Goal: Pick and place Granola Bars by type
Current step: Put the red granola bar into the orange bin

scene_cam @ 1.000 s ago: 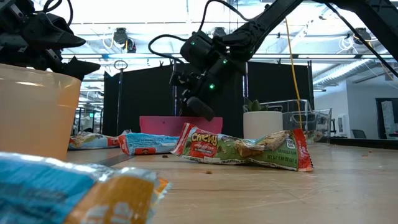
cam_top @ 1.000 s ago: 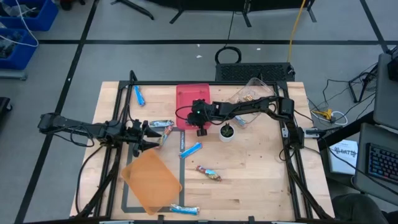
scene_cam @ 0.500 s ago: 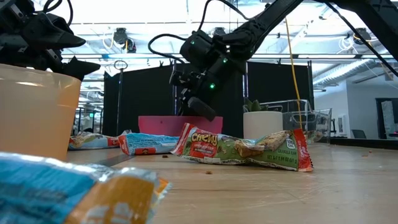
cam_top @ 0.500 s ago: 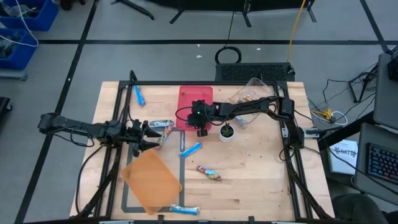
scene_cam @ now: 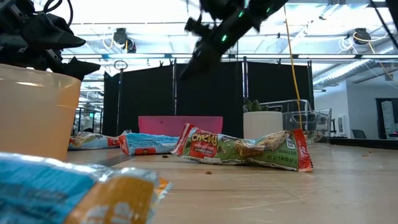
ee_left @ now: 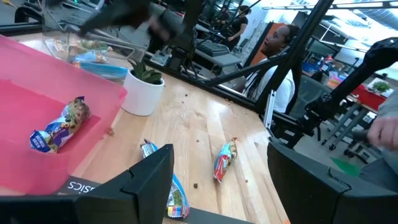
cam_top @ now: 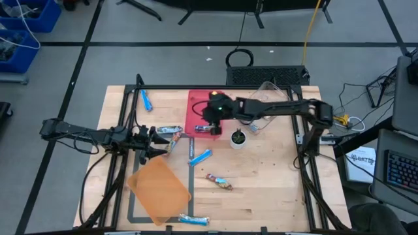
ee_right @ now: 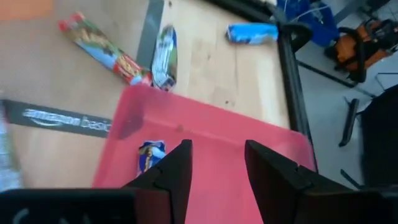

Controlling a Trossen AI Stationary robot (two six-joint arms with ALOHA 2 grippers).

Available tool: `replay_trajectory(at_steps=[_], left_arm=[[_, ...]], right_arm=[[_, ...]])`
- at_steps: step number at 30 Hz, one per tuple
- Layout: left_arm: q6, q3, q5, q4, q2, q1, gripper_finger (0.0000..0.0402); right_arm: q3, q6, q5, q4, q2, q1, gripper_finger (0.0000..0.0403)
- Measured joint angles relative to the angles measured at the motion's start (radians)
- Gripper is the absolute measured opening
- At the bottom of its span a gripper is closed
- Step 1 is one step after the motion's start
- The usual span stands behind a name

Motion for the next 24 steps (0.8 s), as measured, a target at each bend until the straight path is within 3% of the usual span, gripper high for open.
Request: replay_trajectory(at_steps=[7,11,24], left_arm=[[0.0,0.0,0.0,0.0,0.0,0.0,0.0257],[0.0,0.0,0.0,0.0,0.0,0.0,0.0257],[0.0,0.0,0.0,0.0,0.0,0.0,0.0258]], right_arm=[[-0.005,0.08,0.045,-0.096,-0.17,0.029,0.014],[-0.077,0.152,0.048,-0.08,-0.283,0.045,0.0142],[-0.595,0.265,0.036,0.05,-0.689,0.164,0.0145]])
